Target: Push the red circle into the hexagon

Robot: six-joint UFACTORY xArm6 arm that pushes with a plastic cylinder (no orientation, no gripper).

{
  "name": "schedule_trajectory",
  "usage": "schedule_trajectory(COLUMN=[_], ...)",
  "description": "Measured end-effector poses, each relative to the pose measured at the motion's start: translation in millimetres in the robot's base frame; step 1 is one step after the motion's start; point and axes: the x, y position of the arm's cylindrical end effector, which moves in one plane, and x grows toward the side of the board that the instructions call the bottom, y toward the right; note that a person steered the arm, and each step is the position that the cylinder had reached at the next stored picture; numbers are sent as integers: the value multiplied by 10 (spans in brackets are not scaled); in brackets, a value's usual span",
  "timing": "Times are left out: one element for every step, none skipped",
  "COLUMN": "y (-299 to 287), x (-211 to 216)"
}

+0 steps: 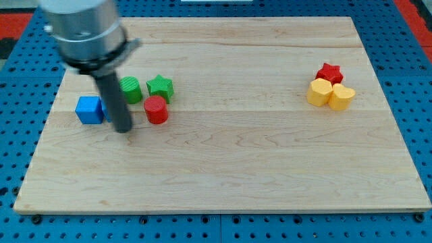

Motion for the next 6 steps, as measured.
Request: schedule_trajectory(y=[172, 1251, 2191, 2954, 2020, 508], x=[-220, -432, -462, -463, -237, 82])
